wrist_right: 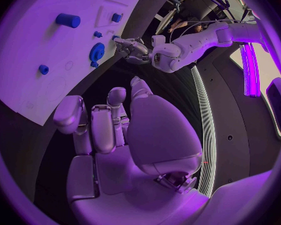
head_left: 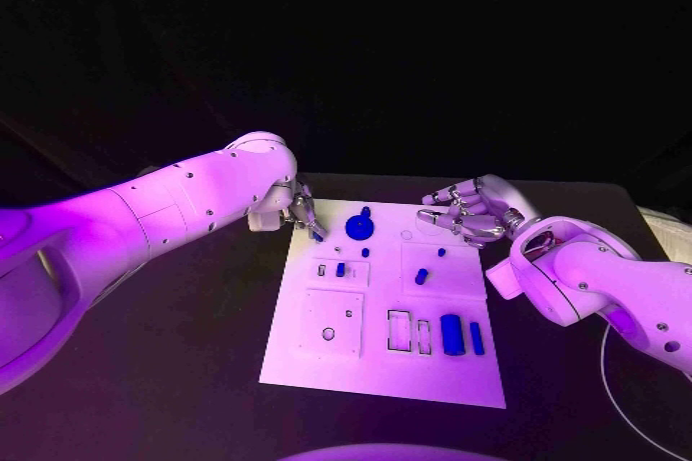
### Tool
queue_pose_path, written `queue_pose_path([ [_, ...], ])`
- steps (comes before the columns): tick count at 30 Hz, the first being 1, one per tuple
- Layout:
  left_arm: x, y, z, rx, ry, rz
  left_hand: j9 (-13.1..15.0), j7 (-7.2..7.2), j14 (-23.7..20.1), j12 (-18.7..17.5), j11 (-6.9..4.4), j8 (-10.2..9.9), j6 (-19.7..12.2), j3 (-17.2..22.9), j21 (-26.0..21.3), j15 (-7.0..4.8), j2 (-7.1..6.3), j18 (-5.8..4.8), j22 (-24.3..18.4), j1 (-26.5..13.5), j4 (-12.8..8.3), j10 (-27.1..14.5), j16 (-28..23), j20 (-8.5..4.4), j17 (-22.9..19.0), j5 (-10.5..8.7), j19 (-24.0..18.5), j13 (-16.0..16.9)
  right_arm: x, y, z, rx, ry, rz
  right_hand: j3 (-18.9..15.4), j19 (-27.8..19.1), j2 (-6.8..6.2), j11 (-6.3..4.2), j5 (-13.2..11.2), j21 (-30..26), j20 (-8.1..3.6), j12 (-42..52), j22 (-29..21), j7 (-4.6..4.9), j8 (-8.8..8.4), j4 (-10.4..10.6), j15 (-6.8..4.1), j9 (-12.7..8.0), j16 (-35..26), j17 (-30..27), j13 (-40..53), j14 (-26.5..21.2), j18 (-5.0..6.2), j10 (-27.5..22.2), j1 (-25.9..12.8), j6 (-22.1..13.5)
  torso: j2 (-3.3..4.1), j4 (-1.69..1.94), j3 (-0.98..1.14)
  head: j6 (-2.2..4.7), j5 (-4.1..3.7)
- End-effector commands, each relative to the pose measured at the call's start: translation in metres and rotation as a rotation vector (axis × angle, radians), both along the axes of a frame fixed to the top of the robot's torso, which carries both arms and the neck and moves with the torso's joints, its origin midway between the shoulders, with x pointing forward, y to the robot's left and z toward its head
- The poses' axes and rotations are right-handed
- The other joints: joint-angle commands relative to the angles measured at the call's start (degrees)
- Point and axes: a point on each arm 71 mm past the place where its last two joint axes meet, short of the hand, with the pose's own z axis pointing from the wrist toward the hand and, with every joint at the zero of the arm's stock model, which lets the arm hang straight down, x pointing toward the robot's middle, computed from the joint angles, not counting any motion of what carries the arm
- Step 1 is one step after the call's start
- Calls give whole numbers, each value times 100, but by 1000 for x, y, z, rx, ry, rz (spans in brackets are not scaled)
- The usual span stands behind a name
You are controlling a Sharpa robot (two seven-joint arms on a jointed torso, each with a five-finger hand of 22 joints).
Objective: Assemble the parts on the task board
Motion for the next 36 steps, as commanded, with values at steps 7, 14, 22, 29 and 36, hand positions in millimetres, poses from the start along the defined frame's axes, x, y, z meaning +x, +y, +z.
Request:
queue_pose_path([
  [7,-7,4,4,-76,-44,12,75,6,591,54,19,152,-41,1586,-52,10,-384,18,445,-399,-940,109,17,20,1507,79,146,42,-1,0,-1,-13,3,13,-36,-34,35,-9,16,-30,-11,14,-5,19,-1,-2,5,3,-20,0,-5,168,114,-34,9,-8,-5,14,8,-2,-19],
  [14,-23,6,12,-127,-102,5,84,-14,591,118,8,197,6,1838,-20,2,-493,9,489,-538,-1069,202,17,14,1507,140,169,109,-1,0,-2,-14,4,13,-36,-34,35,-8,17,-31,-11,14,-5,19,-1,-1,5,3,-20,-1,-6,168,114,-35,9,-8,-10,27,16,-20,31],
  [22,-45,11,11,-133,-210,-24,84,-33,591,182,-9,227,55,1973,-22,-8,-586,9,495,-619,-1147,289,17,6,1507,141,172,179,-2,0,-5,-13,8,14,-42,-43,41,-8,30,-40,-10,13,-20,20,-1,2,6,3,-27,-8,-13,166,117,-40,10,-9,-13,41,11,-55,12],
  [29,-60,7,6,-150,-255,-48,82,-43,591,225,-19,239,81,2050,12,-16,-627,0,533,-655,-1182,342,17,-1,1507,144,190,228,-2,0,-8,-13,12,15,-42,-44,43,-8,34,-42,-10,14,-22,20,-1,1,6,3,-28,-8,-13,165,117,-41,12,-9,-30,36,1,-76,53],
  [36,-71,6,-9,-154,-232,-54,80,-46,591,233,-22,243,89,2074,13,-18,-640,-1,535,-668,-1192,355,17,-2,1507,144,192,237,-3,-1,-10,-14,16,15,-41,-46,50,-8,46,-45,-10,17,-25,20,0,0,6,3,-33,-14,-13,164,118,-42,18,-9,-29,43,-11,-96,28],
])
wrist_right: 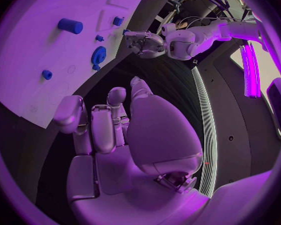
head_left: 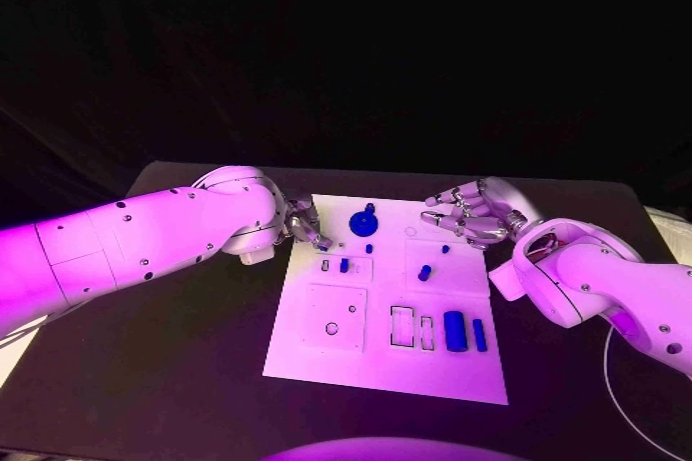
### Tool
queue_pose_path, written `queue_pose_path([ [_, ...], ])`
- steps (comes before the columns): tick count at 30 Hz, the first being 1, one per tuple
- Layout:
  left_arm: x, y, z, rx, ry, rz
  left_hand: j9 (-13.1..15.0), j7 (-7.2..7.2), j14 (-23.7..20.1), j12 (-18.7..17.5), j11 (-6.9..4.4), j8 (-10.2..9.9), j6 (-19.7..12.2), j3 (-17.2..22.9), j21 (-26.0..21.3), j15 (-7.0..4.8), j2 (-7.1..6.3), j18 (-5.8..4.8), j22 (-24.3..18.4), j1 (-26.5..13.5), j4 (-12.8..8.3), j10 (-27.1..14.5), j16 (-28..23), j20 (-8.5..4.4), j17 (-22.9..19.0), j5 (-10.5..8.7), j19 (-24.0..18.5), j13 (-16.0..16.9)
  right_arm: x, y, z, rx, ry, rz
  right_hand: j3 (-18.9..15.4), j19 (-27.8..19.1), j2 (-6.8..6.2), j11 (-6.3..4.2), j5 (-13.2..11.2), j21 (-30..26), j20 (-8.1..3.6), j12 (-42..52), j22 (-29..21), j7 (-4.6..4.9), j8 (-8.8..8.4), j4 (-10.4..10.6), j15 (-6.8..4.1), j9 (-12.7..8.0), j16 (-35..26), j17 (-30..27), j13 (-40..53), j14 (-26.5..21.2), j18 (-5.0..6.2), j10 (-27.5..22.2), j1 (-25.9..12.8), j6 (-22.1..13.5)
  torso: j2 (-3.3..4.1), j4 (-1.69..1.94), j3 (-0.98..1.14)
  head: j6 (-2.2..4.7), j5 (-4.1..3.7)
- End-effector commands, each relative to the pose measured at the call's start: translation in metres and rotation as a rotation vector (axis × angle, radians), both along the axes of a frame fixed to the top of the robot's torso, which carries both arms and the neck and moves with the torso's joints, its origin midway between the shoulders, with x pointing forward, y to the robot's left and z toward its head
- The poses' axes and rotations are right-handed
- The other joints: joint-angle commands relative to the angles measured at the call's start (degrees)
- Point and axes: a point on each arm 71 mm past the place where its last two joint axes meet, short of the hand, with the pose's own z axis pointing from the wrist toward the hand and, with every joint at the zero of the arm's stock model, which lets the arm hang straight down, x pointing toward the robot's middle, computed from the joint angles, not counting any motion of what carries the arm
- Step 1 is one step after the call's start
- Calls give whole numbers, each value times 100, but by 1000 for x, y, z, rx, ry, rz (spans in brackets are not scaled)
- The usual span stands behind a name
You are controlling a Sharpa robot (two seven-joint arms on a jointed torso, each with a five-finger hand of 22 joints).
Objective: Assemble the parts on the task board
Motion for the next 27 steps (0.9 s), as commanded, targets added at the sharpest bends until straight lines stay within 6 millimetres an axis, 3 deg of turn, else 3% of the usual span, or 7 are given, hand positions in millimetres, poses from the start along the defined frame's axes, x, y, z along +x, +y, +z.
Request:
queue_pose_path([
  [1,-3,-3,-3,-10,-36,-8,10,-14,591,27,-4,21,32,840,34,-18,-14,-1,536,-41,-806,30,17,-3,1509,17,192,4,-1,1,-1,-8,-3,17,-41,-46,50,-8,11,-23,-10,17,-5,20,0,0,6,3,-33,-5,-8,163,118,-43,18,-9,-3,11,-9,-23,-13],
  [9,-10,-5,-14,8,11,-37,9,-16,591,31,-6,23,37,859,35,-20,-25,-1,538,-51,-815,39,17,-5,1509,17,194,8,-2,1,-3,-8,1,19,-41,-46,50,-8,11,-23,-10,17,-5,20,0,0,6,3,-33,-5,-8,163,118,-43,18,-9,5,-3,6,-32,5],
  [27,-14,-3,-23,65,93,-73,7,-17,591,25,-7,22,38,870,29,-21,-35,1,533,-60,-822,40,17,-6,1509,15,191,1,-2,1,-4,-8,2,20,-39,-48,58,-8,26,-25,-10,22,-7,20,0,-1,6,3,-30,1,-7,164,118,-43,24,-9,4,-6,11,-74,13],
])
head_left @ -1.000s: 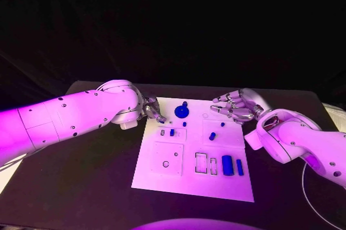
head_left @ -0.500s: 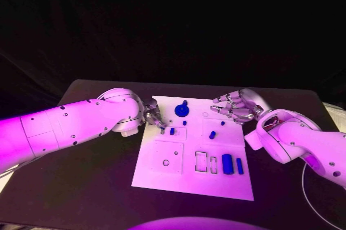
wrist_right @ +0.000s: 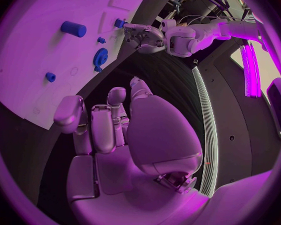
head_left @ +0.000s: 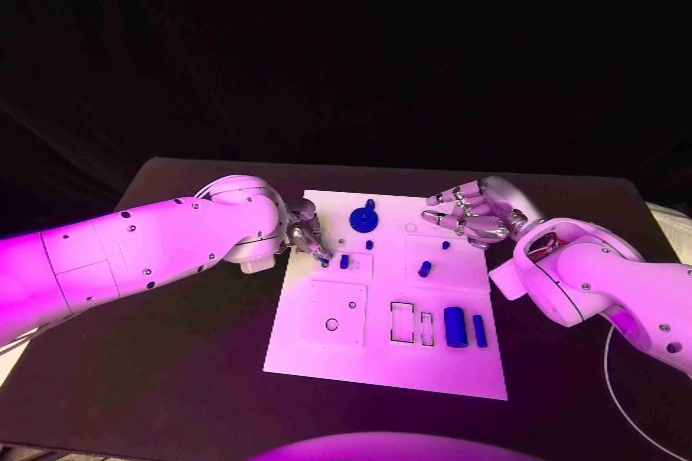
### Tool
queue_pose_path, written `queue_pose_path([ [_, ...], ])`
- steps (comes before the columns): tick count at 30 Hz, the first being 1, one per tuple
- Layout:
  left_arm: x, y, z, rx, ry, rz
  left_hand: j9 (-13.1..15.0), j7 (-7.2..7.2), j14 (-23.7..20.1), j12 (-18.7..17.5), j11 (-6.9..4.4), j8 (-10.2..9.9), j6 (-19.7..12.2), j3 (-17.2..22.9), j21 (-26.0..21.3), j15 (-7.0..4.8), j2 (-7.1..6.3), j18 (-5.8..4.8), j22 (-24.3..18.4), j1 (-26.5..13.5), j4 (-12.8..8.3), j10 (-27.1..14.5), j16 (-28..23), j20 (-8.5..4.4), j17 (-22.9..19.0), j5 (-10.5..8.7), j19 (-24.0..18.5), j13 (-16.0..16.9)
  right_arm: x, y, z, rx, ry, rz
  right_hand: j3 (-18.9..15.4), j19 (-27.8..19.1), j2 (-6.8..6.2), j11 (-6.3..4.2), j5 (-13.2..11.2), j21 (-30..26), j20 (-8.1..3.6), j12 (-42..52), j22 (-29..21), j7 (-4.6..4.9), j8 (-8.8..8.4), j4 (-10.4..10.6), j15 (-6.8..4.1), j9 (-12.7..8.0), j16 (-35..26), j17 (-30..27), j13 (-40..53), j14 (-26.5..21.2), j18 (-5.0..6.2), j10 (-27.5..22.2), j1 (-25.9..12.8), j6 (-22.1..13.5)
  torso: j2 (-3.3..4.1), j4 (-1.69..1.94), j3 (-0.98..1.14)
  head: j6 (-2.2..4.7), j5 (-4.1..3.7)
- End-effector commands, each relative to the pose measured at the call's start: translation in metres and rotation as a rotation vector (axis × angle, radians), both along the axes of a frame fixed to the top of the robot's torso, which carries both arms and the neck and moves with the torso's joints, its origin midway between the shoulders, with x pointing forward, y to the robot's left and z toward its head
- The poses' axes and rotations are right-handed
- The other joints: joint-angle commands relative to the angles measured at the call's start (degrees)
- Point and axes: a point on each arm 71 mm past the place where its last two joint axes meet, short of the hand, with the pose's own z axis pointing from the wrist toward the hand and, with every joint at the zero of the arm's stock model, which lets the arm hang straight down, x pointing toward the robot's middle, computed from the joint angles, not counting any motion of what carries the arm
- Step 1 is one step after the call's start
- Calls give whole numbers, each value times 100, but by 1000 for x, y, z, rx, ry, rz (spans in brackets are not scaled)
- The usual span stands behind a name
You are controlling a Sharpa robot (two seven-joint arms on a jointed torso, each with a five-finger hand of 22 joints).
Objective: Assemble the parts on the task board
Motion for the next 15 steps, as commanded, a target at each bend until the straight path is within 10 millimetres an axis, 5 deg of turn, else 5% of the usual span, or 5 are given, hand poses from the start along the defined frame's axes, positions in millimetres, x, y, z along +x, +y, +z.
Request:
queue_pose_path([
  [1,-3,1,-6,40,48,-30,3,-18,591,25,-10,27,35,727,28,-21,45,1,529,21,-678,42,17,-6,1510,39,192,3,-1,2,0,-7,-7,19,-39,-47,36,-8,26,-26,-10,22,-7,20,0,-1,6,4,-30,1,-8,164,118,-43,2,-9,-5,2,1,-14,7],
  [15,-5,1,-8,42,59,-34,1,-19,591,23,-11,26,35,742,36,-21,29,-2,538,17,-693,45,17,-7,1510,38,195,2,-1,2,0,-5,-11,22,-40,-47,42,-8,39,-27,-10,34,-7,20,0,-1,6,4,-26,8,-1,166,118,-39,6,-8,-1,1,-5,-2,12],
])
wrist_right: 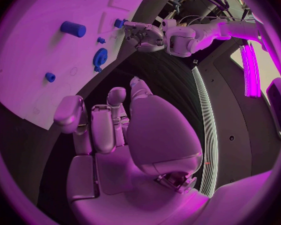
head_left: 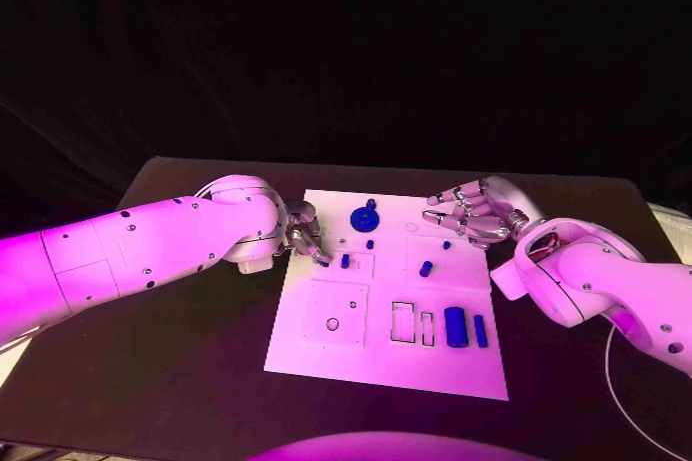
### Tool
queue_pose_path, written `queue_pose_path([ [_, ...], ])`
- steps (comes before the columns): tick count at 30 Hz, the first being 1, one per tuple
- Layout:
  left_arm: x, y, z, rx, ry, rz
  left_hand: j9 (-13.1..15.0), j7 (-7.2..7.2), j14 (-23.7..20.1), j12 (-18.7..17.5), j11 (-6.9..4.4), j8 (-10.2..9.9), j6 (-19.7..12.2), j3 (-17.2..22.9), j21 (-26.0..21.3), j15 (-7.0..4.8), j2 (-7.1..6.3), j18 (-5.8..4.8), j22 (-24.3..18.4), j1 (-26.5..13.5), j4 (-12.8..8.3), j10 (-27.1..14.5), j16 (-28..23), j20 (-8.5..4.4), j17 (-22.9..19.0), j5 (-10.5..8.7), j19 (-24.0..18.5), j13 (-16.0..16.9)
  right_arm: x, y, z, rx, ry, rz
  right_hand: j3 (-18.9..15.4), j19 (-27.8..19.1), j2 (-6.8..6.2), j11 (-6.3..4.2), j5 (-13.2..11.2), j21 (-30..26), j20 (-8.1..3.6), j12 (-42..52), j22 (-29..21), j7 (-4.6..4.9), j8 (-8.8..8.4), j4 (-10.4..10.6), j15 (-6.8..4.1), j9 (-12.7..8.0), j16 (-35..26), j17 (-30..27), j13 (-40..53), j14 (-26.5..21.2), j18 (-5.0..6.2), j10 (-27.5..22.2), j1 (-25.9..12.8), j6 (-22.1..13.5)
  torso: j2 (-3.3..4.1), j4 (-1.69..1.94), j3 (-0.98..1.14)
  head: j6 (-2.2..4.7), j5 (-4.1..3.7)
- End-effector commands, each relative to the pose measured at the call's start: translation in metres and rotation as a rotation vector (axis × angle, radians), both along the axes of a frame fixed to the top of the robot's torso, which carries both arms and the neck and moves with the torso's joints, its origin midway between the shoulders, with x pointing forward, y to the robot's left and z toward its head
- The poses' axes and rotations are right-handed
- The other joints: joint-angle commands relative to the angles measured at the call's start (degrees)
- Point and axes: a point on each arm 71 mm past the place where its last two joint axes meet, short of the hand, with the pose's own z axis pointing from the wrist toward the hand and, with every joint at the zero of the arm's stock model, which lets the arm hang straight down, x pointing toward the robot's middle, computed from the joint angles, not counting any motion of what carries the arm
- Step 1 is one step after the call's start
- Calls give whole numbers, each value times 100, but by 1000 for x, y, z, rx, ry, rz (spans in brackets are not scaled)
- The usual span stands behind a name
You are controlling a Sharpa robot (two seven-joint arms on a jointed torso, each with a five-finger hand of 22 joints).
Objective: Assemble the parts on the task board
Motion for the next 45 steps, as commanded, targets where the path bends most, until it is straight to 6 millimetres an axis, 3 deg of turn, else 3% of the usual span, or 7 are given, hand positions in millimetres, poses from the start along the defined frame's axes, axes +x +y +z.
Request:
queue_pose_path([
  [1,-3,0,-6,27,33,-15,-4,-26,591,23,6,23,27,741,36,-21,28,-2,539,17,-692,27,17,-7,1505,15,195,3,-1,2,0,-5,-10,20,-40,-47,42,-8,39,-27,-10,34,-8,20,1,-1,6,4,-26,7,-1,166,118,-39,6,-8,2,-3,-4,2,0],
  [11,-3,-3,-7,34,47,-11,-7,-29,591,67,6,30,48,754,43,-20,8,-4,548,-32,-692,67,17,-8,1505,8,199,56,-1,2,1,-5,-10,21,-40,-47,42,-8,39,-27,-10,34,-8,20,1,-1,6,4,-26,7,-1,166,118,-39,6,-8,1,0,0,-17,-5],
  [26,-2,-8,-11,63,82,-13,-93,-136,591,322,-66,25,301,350,150,-72,-111,-35,678,-669,-484,280,17,-46,1505,-19,255,392,-2,3,1,-5,-9,25,-40,-47,42,-8,39,-27,-10,34,-8,20,1,-1,6,4,-26,7,-1,166,118,-39,6,-8,0,-4,1,-39,-21],
  [45,2,-8,-10,74,62,8,-192,-167,591,480,-95,-48,484,-69,230,-95,-1,-58,774,-972,-284,405,17,-72,1505,-15,294,630,-2,3,1,-4,-9,27,-40,-44,51,-10,51,-26,-11,44,-5,19,4,-2,5,5,-26,10,1,167,118,-35,13,-3,4,1,-5,-59,-49],
])
